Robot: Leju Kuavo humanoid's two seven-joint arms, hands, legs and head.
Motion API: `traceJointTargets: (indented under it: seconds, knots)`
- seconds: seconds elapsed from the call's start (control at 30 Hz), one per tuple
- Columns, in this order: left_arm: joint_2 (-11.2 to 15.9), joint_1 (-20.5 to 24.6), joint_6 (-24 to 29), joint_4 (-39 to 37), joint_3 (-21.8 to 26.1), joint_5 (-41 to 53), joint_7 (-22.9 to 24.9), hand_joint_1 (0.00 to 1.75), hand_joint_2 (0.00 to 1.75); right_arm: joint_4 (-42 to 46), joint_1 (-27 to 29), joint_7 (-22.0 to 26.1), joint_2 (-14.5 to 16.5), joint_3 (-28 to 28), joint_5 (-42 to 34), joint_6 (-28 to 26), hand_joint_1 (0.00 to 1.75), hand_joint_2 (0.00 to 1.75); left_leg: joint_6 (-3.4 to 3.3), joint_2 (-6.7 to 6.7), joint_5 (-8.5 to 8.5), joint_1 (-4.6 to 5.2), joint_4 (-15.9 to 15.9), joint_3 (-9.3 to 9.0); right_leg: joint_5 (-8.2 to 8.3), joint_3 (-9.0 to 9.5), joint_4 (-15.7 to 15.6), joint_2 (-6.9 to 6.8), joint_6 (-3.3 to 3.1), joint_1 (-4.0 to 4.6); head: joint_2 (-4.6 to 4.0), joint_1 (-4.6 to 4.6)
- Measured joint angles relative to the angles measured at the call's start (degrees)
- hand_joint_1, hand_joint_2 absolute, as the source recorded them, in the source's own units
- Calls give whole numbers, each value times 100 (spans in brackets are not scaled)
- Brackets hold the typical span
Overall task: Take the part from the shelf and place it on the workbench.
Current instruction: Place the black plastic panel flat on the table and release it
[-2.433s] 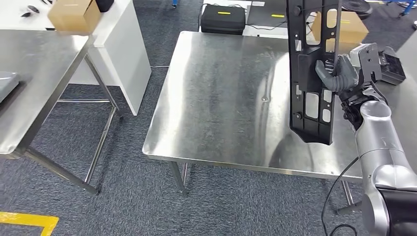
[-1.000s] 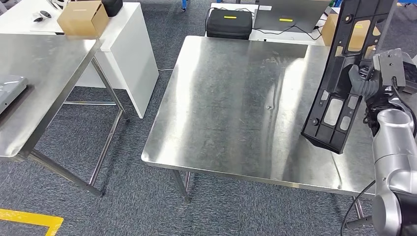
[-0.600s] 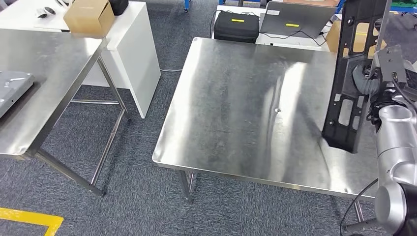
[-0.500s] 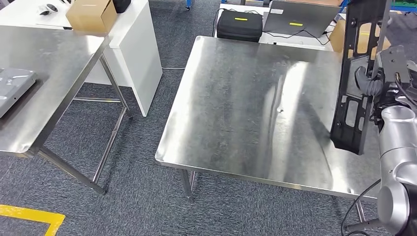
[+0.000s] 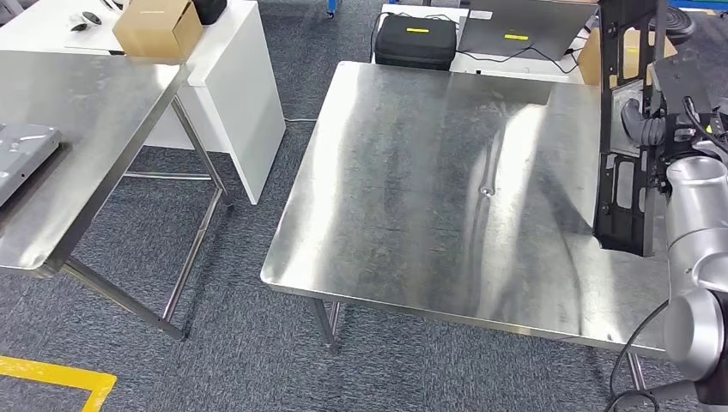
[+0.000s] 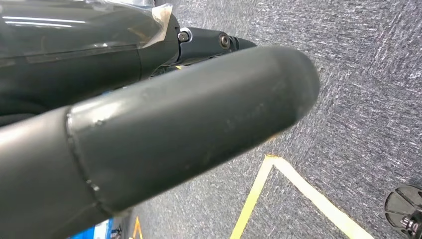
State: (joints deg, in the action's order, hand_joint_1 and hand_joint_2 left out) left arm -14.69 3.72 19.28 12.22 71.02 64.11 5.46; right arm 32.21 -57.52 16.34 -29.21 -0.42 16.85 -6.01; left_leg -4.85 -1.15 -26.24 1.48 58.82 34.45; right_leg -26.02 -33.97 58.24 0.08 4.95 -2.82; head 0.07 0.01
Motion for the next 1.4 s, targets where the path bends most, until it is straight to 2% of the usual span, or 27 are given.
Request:
traceJointTargets:
  seconds: [0.2,0.33,0.57,0.77,1.03,1.13,1.27,1.33,1.4]
  knots:
    - [4,-4,-38,0,5,4,-28,0,0,-303,-400,-271,-109,485,906,-388,175,175,92,0,15,-3,-45,-19,-1,-9,0,1,-17,60,0,-10]
    - [4,-8,51,0,48,4,-92,0,0,-410,-581,-278,-110,650,1178,-613,175,175,97,1,17,14,-46,-14,-1,-6,1,3,-16,74,0,-9]
    - [4,-8,58,0,86,5,-114,0,0,-587,-894,-587,-18,770,1474,-774,175,175,98,-1,20,35,-46,-12,0,10,-20,0,-16,64,0,-8]
    - [7,-11,8,0,87,13,-184,0,0,-697,-976,-764,-53,974,2099,-941,175,175,95,-3,20,46,-46,-12,1,22,-36,-1,-15,57,0,-7]
    - [9,-12,10,0,89,35,-189,0,0,-812,-1035,-916,-65,1167,2427,-997,175,175,93,-2,18,52,-46,-12,1,21,-40,0,-15,54,0,-8]
    - [9,-12,62,0,87,122,-121,0,0,-897,-1116,-1230,-31,1356,2990,-1154,175,175,93,-2,18,52,-46,-12,1,21,-40,1,-15,55,0,-9]
    - [9,-15,153,0,85,246,-116,0,0,-1076,-1166,-1815,32,1818,4317,-1715,175,175,94,-2,19,50,-46,-16,1,21,-40,0,-15,56,0,-8]
    - [9,-20,171,0,84,287,-128,0,0,-1180,-1167,-1975,26,2137,4921,-1842,175,175,94,-2,19,50,-46,-17,1,21,-40,0,-15,56,0,-8]
    - [12,-25,174,0,84,303,-134,0,0,-1269,-1165,-2018,8,2396,5167,-1871,175,175,94,-2,19,50,-46,-16,1,21,-40,0,-15,55,0,-8]
